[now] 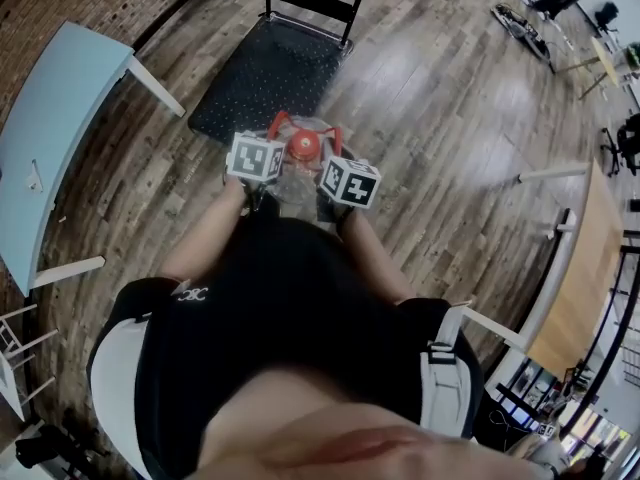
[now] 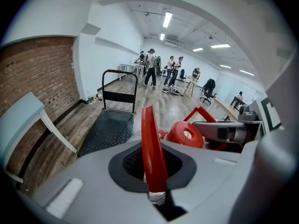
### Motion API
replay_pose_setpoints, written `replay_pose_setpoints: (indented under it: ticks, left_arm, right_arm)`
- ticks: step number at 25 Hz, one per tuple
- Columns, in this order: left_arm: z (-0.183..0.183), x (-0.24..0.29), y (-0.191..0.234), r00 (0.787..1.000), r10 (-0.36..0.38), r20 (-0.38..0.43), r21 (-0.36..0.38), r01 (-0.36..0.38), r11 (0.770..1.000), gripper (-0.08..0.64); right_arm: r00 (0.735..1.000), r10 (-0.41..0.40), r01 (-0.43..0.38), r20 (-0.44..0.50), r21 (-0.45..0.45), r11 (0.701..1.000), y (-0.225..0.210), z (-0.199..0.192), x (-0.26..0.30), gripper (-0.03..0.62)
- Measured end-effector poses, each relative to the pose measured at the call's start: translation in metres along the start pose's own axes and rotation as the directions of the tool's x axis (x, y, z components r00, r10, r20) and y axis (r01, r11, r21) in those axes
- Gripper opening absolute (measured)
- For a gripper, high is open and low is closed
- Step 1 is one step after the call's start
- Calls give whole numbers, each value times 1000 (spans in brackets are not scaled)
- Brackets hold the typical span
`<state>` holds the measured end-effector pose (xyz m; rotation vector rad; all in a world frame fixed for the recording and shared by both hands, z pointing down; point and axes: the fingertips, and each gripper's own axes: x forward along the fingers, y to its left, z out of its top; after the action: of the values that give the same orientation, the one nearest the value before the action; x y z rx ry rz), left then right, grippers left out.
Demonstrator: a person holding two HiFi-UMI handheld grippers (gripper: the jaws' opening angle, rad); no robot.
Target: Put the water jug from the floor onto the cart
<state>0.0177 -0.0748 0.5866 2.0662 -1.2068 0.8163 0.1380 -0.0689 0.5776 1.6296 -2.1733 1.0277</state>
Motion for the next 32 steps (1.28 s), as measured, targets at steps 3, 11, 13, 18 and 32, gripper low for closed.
replay_pose_setpoints:
  ticks: [3,11,13,18,32]
  left_arm:
    - [11,15,3,1000,-24,-8,1,24,1000,17]
    - [54,45,25,997,-73,-8,-16,73,997,17]
    - [65,49,35,996,-83,-11,-22,83,996,17]
    - [94,64,66,995,-96,-13,-33,96,995,15]
    - [147,109,148,984,-179,-16,-64,178,982,15]
  right_arm:
    - [1000,-18,18,0,-3,1000,-7,10,12,28]
    - [998,-68,68,-2,-7,998,-13,46,51,28]
    - [997,-77,77,-5,-1,997,-10,55,63,28]
    - [995,-98,98,-21,-8,995,0,75,97,28]
    - [982,-162,167,-93,40,985,18,112,193,29]
